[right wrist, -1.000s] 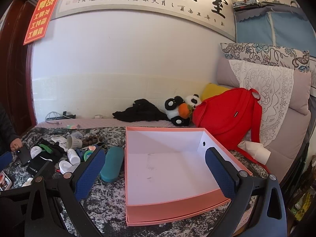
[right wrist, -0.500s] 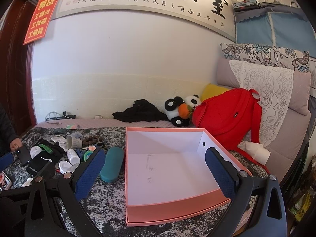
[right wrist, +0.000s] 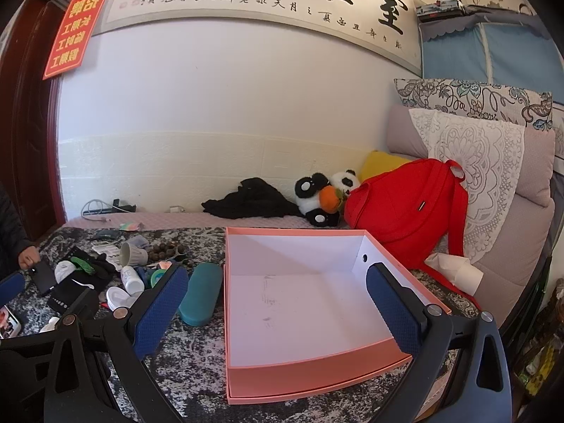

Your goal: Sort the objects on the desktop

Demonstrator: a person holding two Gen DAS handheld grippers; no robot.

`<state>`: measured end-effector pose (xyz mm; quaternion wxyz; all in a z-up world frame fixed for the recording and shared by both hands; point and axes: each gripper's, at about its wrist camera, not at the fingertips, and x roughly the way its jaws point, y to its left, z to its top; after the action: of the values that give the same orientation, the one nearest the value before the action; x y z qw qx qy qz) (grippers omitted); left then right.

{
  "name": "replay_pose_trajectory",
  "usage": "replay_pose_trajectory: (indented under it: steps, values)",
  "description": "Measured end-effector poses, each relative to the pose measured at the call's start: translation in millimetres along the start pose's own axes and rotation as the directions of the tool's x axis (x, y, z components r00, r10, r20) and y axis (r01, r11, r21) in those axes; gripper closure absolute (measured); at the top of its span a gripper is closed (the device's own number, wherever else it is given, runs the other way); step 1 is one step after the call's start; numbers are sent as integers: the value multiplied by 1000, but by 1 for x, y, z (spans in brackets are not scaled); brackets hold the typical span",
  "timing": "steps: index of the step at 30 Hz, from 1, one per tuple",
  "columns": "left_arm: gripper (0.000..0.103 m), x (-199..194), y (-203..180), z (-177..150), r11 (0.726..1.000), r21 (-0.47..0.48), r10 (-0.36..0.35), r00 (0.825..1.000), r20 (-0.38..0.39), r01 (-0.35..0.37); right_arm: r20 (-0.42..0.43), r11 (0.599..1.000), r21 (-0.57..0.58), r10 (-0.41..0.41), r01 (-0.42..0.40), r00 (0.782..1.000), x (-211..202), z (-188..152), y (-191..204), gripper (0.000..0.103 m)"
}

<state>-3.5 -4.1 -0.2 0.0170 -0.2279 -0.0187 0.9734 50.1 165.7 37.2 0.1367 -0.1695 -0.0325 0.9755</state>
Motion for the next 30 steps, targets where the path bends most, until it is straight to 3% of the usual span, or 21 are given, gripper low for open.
replay_pose_trajectory:
  steps: [30]
  values:
    - [0,-2,-6,1,1000,9,-17,1000,10,17,15,1000,-7,-19,19,1000,-3,1,-2,0]
